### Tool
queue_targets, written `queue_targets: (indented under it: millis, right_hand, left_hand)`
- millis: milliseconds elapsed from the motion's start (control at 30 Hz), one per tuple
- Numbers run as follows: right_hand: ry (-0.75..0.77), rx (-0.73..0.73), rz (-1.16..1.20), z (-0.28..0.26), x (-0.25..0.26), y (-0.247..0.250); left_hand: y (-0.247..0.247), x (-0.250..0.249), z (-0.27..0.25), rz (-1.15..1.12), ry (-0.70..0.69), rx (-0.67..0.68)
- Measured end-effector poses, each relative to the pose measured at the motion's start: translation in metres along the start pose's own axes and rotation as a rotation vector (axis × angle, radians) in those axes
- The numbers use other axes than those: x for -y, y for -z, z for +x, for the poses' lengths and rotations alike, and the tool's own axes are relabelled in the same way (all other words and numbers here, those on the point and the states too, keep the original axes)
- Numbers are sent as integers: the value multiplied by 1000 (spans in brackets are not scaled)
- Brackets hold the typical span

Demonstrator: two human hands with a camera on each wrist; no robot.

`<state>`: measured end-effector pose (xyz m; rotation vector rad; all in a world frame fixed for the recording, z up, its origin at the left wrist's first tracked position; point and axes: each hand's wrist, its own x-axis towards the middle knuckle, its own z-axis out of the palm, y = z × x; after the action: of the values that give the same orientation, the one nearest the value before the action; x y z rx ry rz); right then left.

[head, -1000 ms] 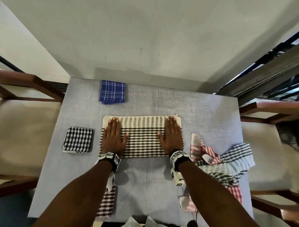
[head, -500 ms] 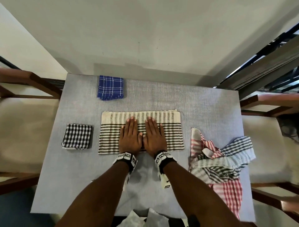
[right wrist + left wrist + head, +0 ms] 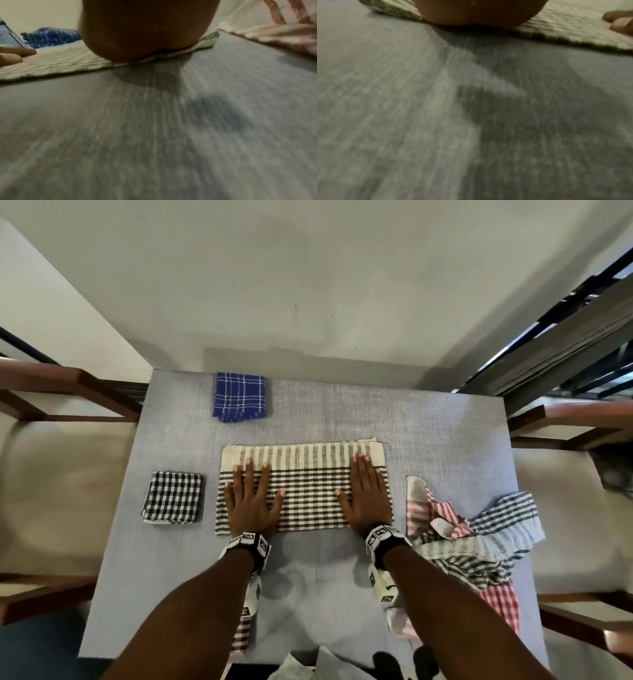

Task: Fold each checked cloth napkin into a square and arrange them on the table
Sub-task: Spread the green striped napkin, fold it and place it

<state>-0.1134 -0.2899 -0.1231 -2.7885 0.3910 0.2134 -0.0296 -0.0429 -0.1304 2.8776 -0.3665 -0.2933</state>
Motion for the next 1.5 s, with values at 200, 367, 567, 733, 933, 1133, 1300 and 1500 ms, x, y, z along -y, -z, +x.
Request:
queue_targets:
  millis: [200,367,567,733,933,1133,1300,1500]
  right_hand:
    - [-32,-64,150,-3,1,14]
    - [-363,-240,143,-21,-4,45]
    - [-703,36,119,-51,-8,35]
    - [-795,98,233,-56,-6,51]
    - [-843,187,459,-43,-20,50]
    - [-836,249,536,-48,-26,68]
    - [-813,160,528,-56,-30,76]
    - [-914,16,554,-62,-35,88]
  left_hand:
    - [18,-20,10,23,11,49]
    - [50,-85,53,-90,-270,94]
    - [48,-182,105,58,-624,417]
    - [33,-229,117,393,-851,465]
    - [32,-252,116,560,-898,401]
    - [38,-264,125,704,-938,374]
    - [42,-269,130,613,-870,497]
    - [68,-289,139,374,-856,553]
